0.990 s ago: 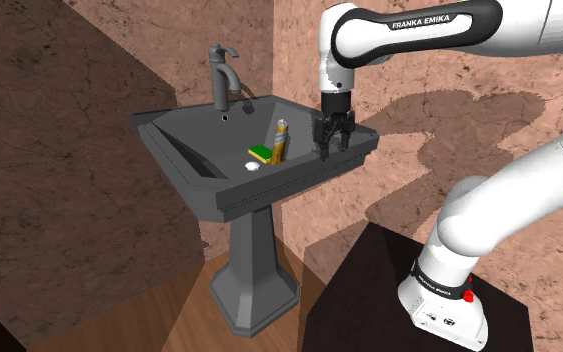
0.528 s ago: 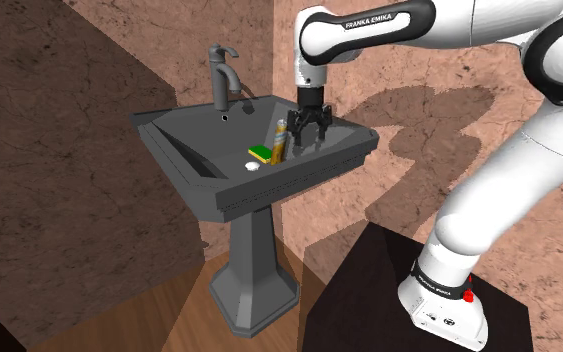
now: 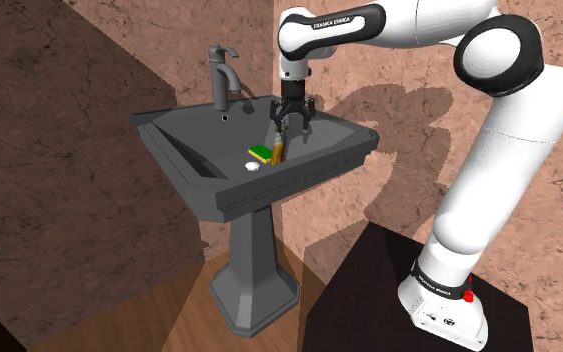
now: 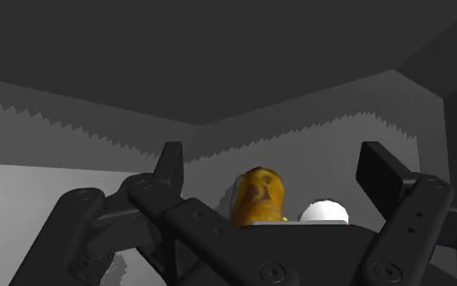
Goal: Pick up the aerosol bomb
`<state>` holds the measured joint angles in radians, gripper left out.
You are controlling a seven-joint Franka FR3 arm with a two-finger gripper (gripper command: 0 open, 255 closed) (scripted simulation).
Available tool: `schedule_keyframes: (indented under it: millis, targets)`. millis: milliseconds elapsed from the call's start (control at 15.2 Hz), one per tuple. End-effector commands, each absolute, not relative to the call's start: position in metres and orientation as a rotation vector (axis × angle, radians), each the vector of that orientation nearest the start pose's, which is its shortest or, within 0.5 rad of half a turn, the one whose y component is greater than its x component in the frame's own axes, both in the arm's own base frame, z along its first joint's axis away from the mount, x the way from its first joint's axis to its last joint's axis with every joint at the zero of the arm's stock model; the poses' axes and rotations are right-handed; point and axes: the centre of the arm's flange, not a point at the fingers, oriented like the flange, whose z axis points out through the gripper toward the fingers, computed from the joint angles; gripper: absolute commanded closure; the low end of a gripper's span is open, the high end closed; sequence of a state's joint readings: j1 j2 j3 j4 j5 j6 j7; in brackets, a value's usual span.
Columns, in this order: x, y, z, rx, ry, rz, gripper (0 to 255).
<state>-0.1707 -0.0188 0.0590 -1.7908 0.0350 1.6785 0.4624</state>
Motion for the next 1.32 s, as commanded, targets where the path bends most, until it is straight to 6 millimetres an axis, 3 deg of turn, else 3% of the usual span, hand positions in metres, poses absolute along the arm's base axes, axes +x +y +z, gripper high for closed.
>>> schedule_keyframes:
  millis: [0, 528, 1122, 1188, 1254]
  targets:
    - [0.566, -0.070, 0.540, -2.967, 0.973, 0.140, 0]
    - [0.638, -0.132, 0.546, -2.863, 1.262, 0.090, 0]
    - [0.638, -0.132, 0.506, -2.863, 1.262, 0.090, 0]
    - [0.639, -0.132, 0.506, -2.863, 1.262, 0.090, 255]
    - [0.639, -0.132, 0.506, -2.863, 1.262, 0.090, 255]
